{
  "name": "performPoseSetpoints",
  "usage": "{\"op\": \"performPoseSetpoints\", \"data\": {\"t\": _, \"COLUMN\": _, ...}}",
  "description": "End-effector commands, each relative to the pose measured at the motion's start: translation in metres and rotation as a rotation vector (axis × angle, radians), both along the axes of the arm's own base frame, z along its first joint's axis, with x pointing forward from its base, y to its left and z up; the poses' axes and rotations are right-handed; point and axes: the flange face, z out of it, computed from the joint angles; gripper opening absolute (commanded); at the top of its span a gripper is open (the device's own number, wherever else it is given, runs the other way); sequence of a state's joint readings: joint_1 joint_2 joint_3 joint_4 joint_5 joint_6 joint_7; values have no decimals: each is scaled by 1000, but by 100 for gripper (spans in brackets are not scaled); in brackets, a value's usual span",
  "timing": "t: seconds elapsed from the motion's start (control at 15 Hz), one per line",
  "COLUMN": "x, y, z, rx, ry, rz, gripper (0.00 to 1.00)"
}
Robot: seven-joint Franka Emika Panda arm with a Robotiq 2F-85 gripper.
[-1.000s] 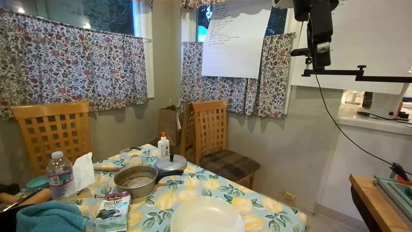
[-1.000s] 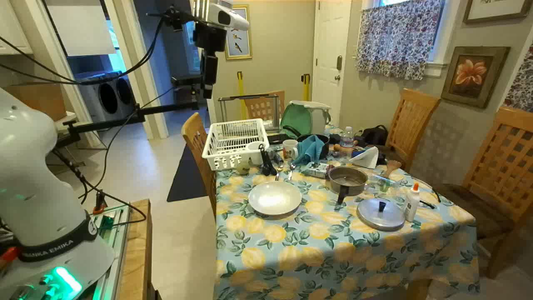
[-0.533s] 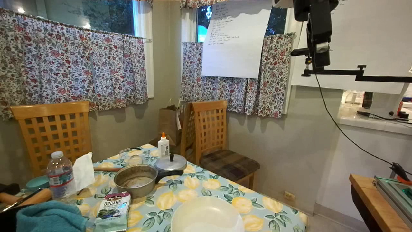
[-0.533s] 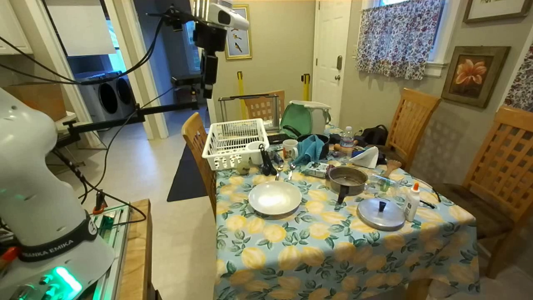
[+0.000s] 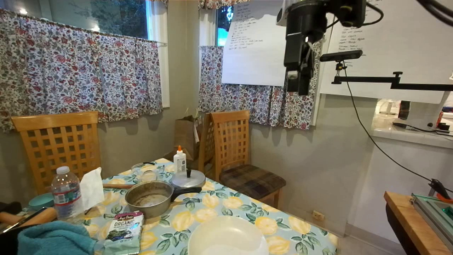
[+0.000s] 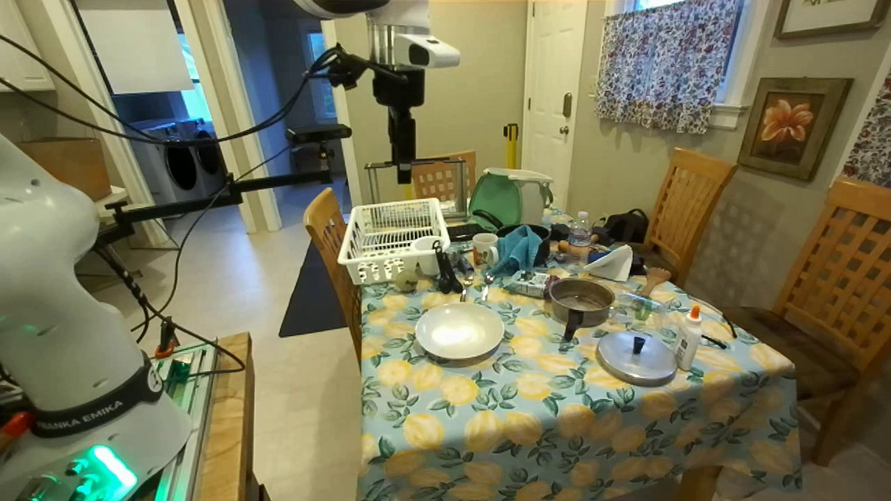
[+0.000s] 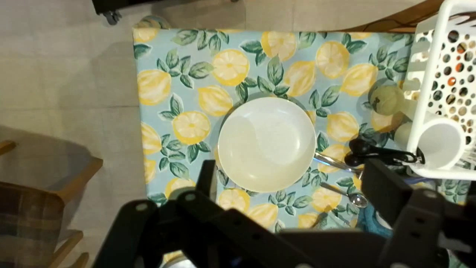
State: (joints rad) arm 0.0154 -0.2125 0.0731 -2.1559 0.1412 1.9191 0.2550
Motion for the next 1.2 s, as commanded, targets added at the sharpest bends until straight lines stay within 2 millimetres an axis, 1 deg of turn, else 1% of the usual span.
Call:
{"op": "performPoseSetpoints", "data": {"t": 0.0, "x": 39, "y": 11, "z": -24, "rx": -29, "ry": -47, "rz": 56, "gripper": 100}}
{"op": "performPoseSetpoints", "data": {"t": 0.27, "x": 65, "y": 26, "z": -59, "rx": -57, "ry": -36, "rz": 122, "gripper": 100}}
{"op": "performPoseSetpoints", "data": {"t": 0.4, "x": 73, "y": 32, "z": -76, "rx": -70, "ry": -13, "rz": 141, "gripper": 100}}
{"op": "performPoseSetpoints", "data": {"t": 0.47, "x": 75, "y": 32, "z": -79, "rx": -80, "ry": -4, "rz": 144, "gripper": 100}}
{"op": "performPoseSetpoints", "data": {"t": 0.53, "x": 77, "y": 31, "z": -80, "rx": -84, "ry": -4, "rz": 139, "gripper": 100}}
{"op": "performPoseSetpoints", "data": {"t": 0.6, "x": 78, "y": 26, "z": -76, "rx": -78, "ry": -24, "rz": 112, "gripper": 100}}
{"op": "performPoseSetpoints", "data": {"t": 0.67, "x": 70, "y": 30, "z": -83, "rx": -65, "ry": 1, "rz": 123, "gripper": 100}}
{"op": "performPoseSetpoints", "data": {"t": 0.87, "x": 74, "y": 25, "z": -80, "rx": -64, "ry": -10, "rz": 113, "gripper": 100}}
{"op": "performPoseSetpoints", "data": {"t": 1.13, "x": 75, "y": 25, "z": -79, "rx": -64, "ry": -12, "rz": 113, "gripper": 100}}
